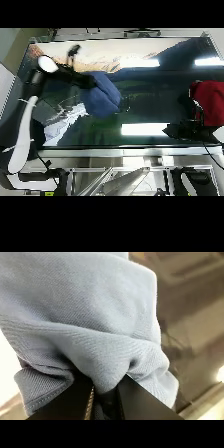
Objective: Fold the shirts.
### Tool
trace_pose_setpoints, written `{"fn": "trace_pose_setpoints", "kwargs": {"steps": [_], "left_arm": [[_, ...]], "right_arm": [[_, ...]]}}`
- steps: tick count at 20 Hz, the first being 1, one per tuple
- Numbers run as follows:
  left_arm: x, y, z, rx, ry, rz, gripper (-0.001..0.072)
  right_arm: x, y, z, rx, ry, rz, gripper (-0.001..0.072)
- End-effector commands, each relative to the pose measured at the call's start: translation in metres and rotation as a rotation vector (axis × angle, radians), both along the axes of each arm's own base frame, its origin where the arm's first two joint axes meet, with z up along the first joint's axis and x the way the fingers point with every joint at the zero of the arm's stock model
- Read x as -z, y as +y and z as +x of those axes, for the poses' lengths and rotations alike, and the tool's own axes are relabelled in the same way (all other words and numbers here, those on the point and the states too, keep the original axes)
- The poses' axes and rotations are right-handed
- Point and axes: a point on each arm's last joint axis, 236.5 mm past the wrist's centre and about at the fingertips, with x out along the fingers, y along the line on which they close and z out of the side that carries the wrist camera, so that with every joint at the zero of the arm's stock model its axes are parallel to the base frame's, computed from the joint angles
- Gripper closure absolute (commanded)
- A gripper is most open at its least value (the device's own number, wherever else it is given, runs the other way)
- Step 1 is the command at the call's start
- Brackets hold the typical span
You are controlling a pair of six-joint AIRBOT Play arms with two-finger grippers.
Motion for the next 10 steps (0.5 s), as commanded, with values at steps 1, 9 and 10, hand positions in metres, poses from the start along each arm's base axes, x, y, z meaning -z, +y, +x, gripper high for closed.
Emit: {"fn": "trace_pose_setpoints", "kwargs": {"steps": [1,9,10], "left_arm": [[0.029,-0.048,-0.021,0.079,0.022,0.001,0.0674],[0.007,-0.004,-0.011,0.070,0.065,0.020,-0.0013],[0.009,0.010,-0.010,0.054,0.089,0.026,-0.0013]], "right_arm": [[-0.004,-0.001,0.011,0.026,-0.044,0.004,0.0695],[-0.007,-0.002,0.042,-0.017,-0.173,-0.018,0.0228],[-0.010,0.006,0.056,-0.029,-0.204,0.025,0.0228]]}}
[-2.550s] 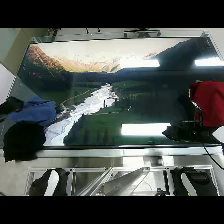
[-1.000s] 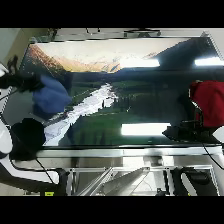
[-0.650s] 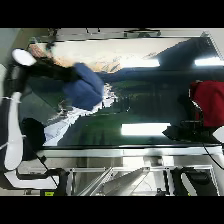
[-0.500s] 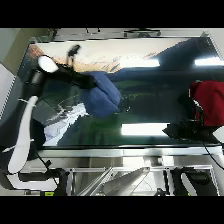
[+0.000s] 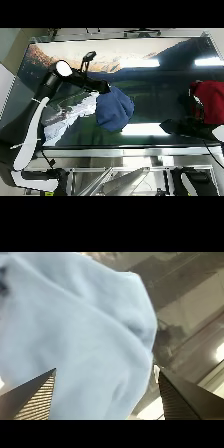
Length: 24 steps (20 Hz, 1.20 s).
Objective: Fold the shirts.
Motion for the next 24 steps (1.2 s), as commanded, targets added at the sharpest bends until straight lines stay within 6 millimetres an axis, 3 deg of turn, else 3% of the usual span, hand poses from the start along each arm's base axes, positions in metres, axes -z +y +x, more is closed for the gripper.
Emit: {"fn": "trace_pose_setpoints", "kwargs": {"steps": [1,4,8,10,12,14,17,18,19,20,22,24], "left_arm": [[0.004,0.042,-0.001,-0.034,0.083,0.025,-0.0013],[0.048,0.082,-0.010,-0.126,0.208,0.041,-0.0013],[0.104,0.095,-0.036,-0.140,0.297,0.060,-0.0004],[0.123,0.090,-0.043,-0.138,0.297,0.073,-0.0003],[0.132,0.069,-0.058,-0.094,0.310,0.045,-0.0003],[0.133,0.041,-0.080,-0.021,0.341,-0.010,-0.0003],[0.151,0.024,-0.113,0.048,0.386,0.024,0.0011],[0.157,0.021,-0.123,0.060,0.403,0.034,0.0013],[0.162,0.019,-0.130,0.064,0.413,0.041,0.0013],[0.166,0.017,-0.134,0.063,0.416,0.044,0.0014],[0.170,0.016,-0.133,0.050,0.409,0.041,0.0025],[0.163,0.009,-0.129,0.024,0.417,-0.006,0.0470]], "right_arm": [[-0.008,0.018,0.042,-0.027,-0.102,0.095,0.0228],[0.005,0.053,0.082,-0.109,-0.083,0.246,0.0228],[0.064,0.107,0.121,-0.278,0.034,0.272,0.0228],[0.093,0.129,0.140,-0.331,0.080,0.260,0.0228],[0.113,0.140,0.161,-0.352,0.101,0.254,0.0227],[0.120,0.144,0.176,-0.364,0.102,0.262,0.0228],[0.119,0.149,0.183,-0.384,0.097,0.272,0.0230],[0.118,0.149,0.182,-0.386,0.099,0.274,0.0336],[0.118,0.150,0.180,-0.393,0.105,0.277,0.0595],[0.118,0.150,0.179,-0.398,0.109,0.280,0.0695],[0.117,0.151,0.176,-0.406,0.116,0.287,0.0696],[0.116,0.152,0.173,-0.415,0.125,0.294,0.0695]]}}
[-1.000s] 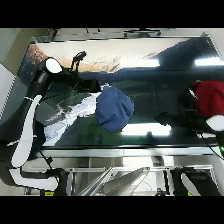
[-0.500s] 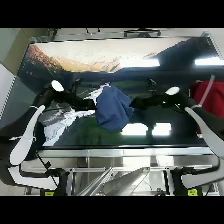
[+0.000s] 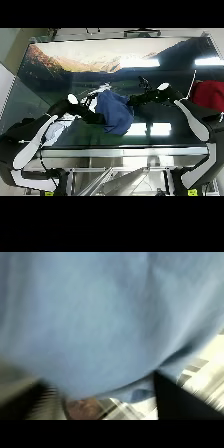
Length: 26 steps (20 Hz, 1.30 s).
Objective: Fold the shirts.
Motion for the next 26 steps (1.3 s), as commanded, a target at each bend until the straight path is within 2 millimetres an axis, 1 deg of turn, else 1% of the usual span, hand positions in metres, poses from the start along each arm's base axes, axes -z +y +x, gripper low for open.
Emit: {"fn": "trace_pose_setpoints", "kwargs": {"steps": [1,2,4,5,6,7,9,10,11,12,13,14,15,16,17,18,20,21,22,24,26], "left_arm": [[-0.005,-0.011,0.002,-0.050,0.013,-0.057,0.0656],[-0.010,-0.016,0.005,-0.070,0.020,-0.093,0.0700],[-0.029,-0.021,0.007,-0.090,0.036,-0.174,0.0701],[-0.041,-0.021,0.009,-0.094,0.024,-0.202,0.0701],[-0.056,-0.019,0.012,-0.102,0.002,-0.228,0.0701],[-0.074,-0.013,0.017,-0.104,-0.035,-0.243,0.0701],[-0.121,0.000,0.024,-0.080,-0.124,-0.289,0.0701],[-0.149,0.008,0.029,-0.072,-0.176,-0.310,0.0701],[-0.173,0.016,0.034,-0.074,-0.233,-0.321,0.0700],[-0.196,0.026,0.040,-0.084,-0.300,-0.326,0.0700],[-0.214,0.036,0.046,-0.099,-0.357,-0.322,0.0701],[-0.229,0.044,0.047,-0.116,-0.401,-0.323,0.0701],[-0.238,0.052,0.046,-0.136,-0.430,-0.321,0.0701],[-0.242,0.058,0.042,-0.156,-0.442,-0.319,0.0700],[-0.242,0.062,0.038,-0.168,-0.445,-0.315,0.0701],[-0.239,0.063,0.033,-0.175,-0.440,-0.314,0.0701],[-0.225,0.063,0.026,-0.201,-0.426,-0.308,0.0700],[-0.215,0.062,0.025,-0.212,-0.416,-0.304,0.0700],[-0.206,0.061,0.027,-0.226,-0.413,-0.297,0.0700],[-0.186,0.060,0.034,-0.263,-0.407,-0.282,0.0700],[-0.164,0.056,0.035,-0.252,-0.361,-0.272,0.0700]], "right_arm": [[-0.002,0.003,-0.005,-0.023,0.016,0.013,0.0696],[-0.006,0.003,-0.007,-0.031,0.018,0.019,0.0696],[-0.020,0.001,-0.006,-0.036,-0.005,0.028,0.0696],[-0.033,0.000,-0.005,-0.037,-0.029,0.034,0.0696],[-0.052,-0.003,-0.002,-0.033,-0.065,0.042,0.0697],[-0.073,-0.007,0.000,-0.028,-0.110,0.049,0.0697],[-0.127,-0.019,0.005,-0.005,-0.229,0.061,0.0696],[-0.155,-0.026,0.005,0.006,-0.295,0.065,0.0697],[-0.185,-0.033,0.003,0.019,-0.365,0.069,0.0697],[-0.211,-0.038,-0.001,0.028,-0.426,0.070,0.0697],[-0.233,-0.045,-0.008,0.032,-0.483,0.052,0.0697],[-0.245,-0.051,-0.015,0.037,-0.512,0.011,0.0696],[-0.249,-0.060,-0.022,0.049,-0.517,-0.042,0.0697],[-0.250,-0.068,-0.031,0.056,-0.505,-0.092,0.0696],[-0.247,-0.073,-0.039,0.055,-0.486,-0.131,0.0697],[-0.240,-0.076,-0.049,0.045,-0.450,-0.163,0.0697],[-0.217,-0.071,-0.072,0.003,-0.358,-0.174,0.0696],[-0.201,-0.064,-0.081,-0.022,-0.323,-0.176,0.0696],[-0.185,-0.059,-0.084,-0.029,-0.299,-0.183,0.0696],[-0.151,-0.056,-0.081,-0.008,-0.261,-0.206,0.0696],[-0.122,-0.058,-0.070,0.025,-0.225,-0.225,0.0695]]}}
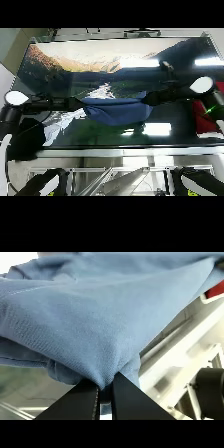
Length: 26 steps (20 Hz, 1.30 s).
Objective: Fold the shirts.
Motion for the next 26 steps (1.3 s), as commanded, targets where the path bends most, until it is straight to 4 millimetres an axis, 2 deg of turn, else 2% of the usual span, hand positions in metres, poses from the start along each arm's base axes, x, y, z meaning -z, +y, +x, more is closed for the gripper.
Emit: {"fn": "trace_pose_setpoints", "kwargs": {"steps": [1,2,3,4,5,6,8,10,11,13,14,17,19,21,24,26], "left_arm": [[0.036,-0.006,0.003,-0.003,0.059,0.013,0.0694],[0.048,-0.011,0.000,0.018,0.103,0.013,0.0476],[0.059,-0.015,-0.003,0.036,0.143,0.012,0.0224],[0.067,-0.018,-0.006,0.051,0.178,0.010,-0.0013],[0.073,-0.019,-0.008,0.073,0.210,0.010,-0.0007],[0.075,-0.016,-0.008,0.089,0.230,0.015,-0.0006],[0.075,0.002,0.005,0.105,0.231,0.063,-0.0007],[0.073,0.030,0.033,0.063,0.186,0.124,-0.0006],[0.071,0.042,0.050,0.022,0.158,0.134,-0.0006],[0.071,0.061,0.083,-0.054,0.111,0.146,-0.0005],[0.073,0.067,0.099,-0.081,0.098,0.146,-0.0005],[0.095,0.065,0.121,-0.067,0.132,0.143,-0.0005],[0.116,0.050,0.120,-0.009,0.187,0.137,-0.0005],[0.135,0.031,0.114,0.054,0.238,0.136,-0.0005],[0.157,0.011,0.095,0.145,0.323,0.132,-0.0005],[0.166,0.005,0.081,0.201,0.363,0.134,-0.0005]], "right_arm": [[0.049,-0.001,0.007,0.046,0.068,-0.040,0.0695],[0.057,-0.001,0.008,0.048,0.089,-0.039,0.0694],[0.063,0.001,0.008,0.049,0.109,-0.034,0.0681],[0.066,0.001,0.007,0.046,0.121,-0.036,0.0555],[0.067,0.000,0.006,0.042,0.126,-0.040,0.0321],[0.065,-0.001,0.004,0.037,0.126,-0.044,0.0244],[0.058,-0.016,0.007,0.041,0.097,-0.081,0.0246],[0.055,-0.046,0.014,0.086,0.065,-0.143,0.0246],[0.059,-0.067,0.014,0.135,0.090,-0.184,0.0245],[0.081,-0.106,0.005,0.239,0.189,-0.254,0.0247],[0.094,-0.119,-0.003,0.279,0.236,-0.259,0.0248],[0.131,-0.142,-0.023,0.376,0.328,-0.239,0.0248],[0.147,-0.143,-0.024,0.412,0.352,-0.217,0.0248],[0.158,-0.132,-0.020,0.412,0.388,-0.169,0.0248],[0.165,-0.093,-0.014,0.315,0.394,-0.016,0.0248],[0.167,-0.072,-0.013,0.274,0.405,0.050,0.0248]]}}
